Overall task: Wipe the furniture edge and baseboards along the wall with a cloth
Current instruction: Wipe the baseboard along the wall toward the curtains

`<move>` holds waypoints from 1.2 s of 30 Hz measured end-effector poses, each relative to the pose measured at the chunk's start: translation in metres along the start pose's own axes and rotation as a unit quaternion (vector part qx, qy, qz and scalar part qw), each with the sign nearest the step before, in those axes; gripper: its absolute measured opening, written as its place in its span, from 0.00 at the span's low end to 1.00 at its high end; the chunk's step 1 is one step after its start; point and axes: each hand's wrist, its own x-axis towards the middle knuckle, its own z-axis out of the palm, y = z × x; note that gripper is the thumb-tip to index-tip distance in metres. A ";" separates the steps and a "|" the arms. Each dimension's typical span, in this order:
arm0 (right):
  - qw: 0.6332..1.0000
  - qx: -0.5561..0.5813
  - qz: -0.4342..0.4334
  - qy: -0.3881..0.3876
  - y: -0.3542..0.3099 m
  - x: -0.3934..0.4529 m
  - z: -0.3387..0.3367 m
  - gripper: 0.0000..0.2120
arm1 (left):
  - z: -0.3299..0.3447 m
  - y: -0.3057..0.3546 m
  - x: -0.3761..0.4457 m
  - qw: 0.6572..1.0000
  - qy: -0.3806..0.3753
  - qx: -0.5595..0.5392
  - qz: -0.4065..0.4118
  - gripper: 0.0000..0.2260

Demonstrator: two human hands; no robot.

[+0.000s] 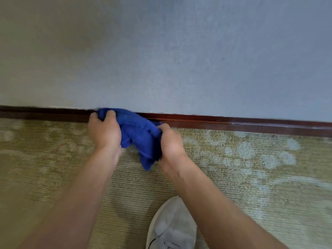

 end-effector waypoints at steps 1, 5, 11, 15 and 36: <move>0.999 0.025 -0.021 0.017 -0.008 -0.006 -0.022 0.11 | 0.012 -0.001 -0.016 1.000 -0.015 0.010 0.016 0.02; 0.983 0.117 -0.057 0.132 -0.040 -0.007 -0.097 0.14 | 0.068 -0.009 -0.095 0.979 -0.181 0.065 0.071 0.04; 0.969 0.113 -0.049 0.213 -0.052 0.002 -0.156 0.15 | 0.092 -0.004 -0.129 0.949 -0.308 0.062 0.025 0.03; 0.989 -0.077 -0.006 0.125 -0.068 -0.010 -0.186 0.05 | 0.076 -0.018 -0.135 0.934 -0.313 -0.021 -0.168 0.06; 0.993 -0.066 0.011 0.096 -0.083 -0.055 -0.224 0.05 | 0.097 0.016 -0.174 0.929 -0.239 0.031 -0.281 0.16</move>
